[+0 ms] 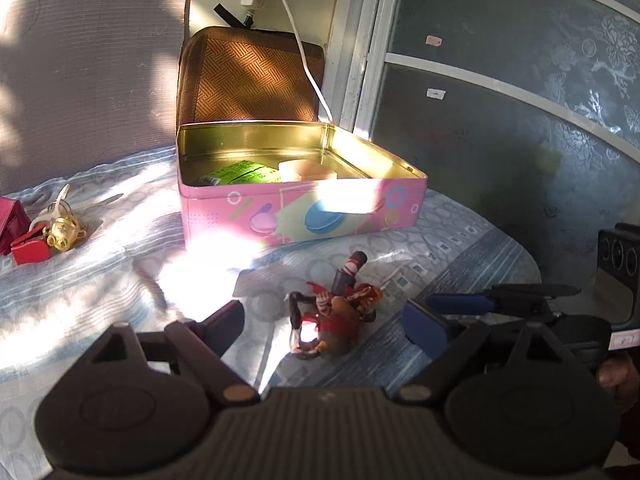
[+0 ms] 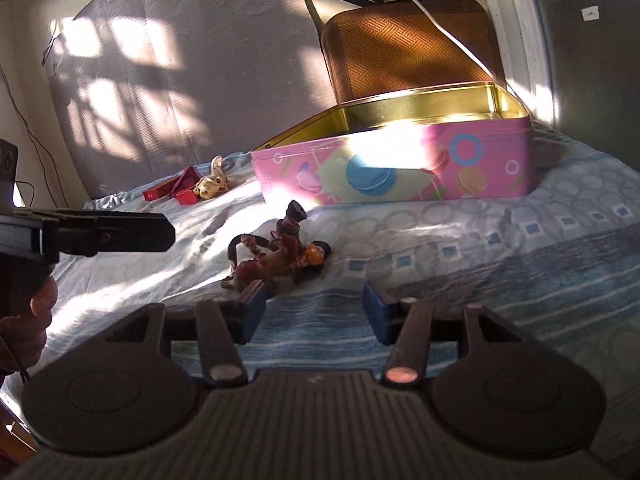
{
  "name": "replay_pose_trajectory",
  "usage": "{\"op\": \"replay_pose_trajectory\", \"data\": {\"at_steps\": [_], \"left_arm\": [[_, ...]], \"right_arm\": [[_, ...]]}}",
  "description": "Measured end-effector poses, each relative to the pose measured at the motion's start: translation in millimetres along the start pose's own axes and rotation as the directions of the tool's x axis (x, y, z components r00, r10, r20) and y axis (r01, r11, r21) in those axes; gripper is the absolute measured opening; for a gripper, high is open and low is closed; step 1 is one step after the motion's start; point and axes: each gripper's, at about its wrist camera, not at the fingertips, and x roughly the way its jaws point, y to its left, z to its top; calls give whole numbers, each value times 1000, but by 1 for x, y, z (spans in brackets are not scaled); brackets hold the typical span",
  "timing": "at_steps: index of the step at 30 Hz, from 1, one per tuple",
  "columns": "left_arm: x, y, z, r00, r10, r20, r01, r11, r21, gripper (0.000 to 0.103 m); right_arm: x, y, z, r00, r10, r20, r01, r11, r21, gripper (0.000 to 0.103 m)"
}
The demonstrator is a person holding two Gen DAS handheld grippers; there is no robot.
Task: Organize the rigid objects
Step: 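Grasp the red figurine with the right tool and drop it into the tin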
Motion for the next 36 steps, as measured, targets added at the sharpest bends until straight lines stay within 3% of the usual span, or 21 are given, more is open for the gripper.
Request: {"op": "replay_pose_trajectory", "data": {"at_steps": [4, 8, 12, 14, 15, 20, 24, 31, 34, 36], "left_arm": [[22, 16, 1, 997, -31, -73, 22, 992, -120, 82], [39, 44, 3, 986, -134, -97, 103, 956, -274, 62], [56, 52, 0, 975, -192, -113, 151, 942, -300, 44], [54, 49, 1, 986, -140, -92, 109, 954, -278, 43], [49, 47, 4, 992, -103, -72, 80, 961, -263, 41], [26, 43, 43, 984, -171, 45, 177, 958, -227, 42], [41, 27, 90, 984, -160, 76, 169, 975, -142, 50], [117, -2, 153, 985, -158, 73, 164, 982, -92, 55], [150, -11, 161, 988, -154, 31, 157, 981, -116, 57], [163, -17, 156, 995, -98, 8, 99, 988, -121, 66]], "right_arm": [[11, 8, 9, 999, 48, -9, -48, 994, -99, 68], [31, 25, 11, 995, 71, -69, -88, 953, -290, 78], [58, 36, 18, 990, 70, -123, -108, 934, -339, 79], [71, 38, 19, 988, 57, -140, -100, 942, -321, 80], [70, 40, 19, 990, 50, -129, -90, 940, -330, 74], [42, 46, 27, 997, 48, 57, -26, 939, -342, 70], [41, 36, 56, 984, -18, 178, 77, 940, -332, 70], [61, -16, 97, 956, -175, 236, 237, 934, -266, 70], [75, -39, 104, 940, -280, 197, 325, 912, -252, 71], [77, -54, 103, 918, -349, 188, 387, 894, -227, 72]]}}
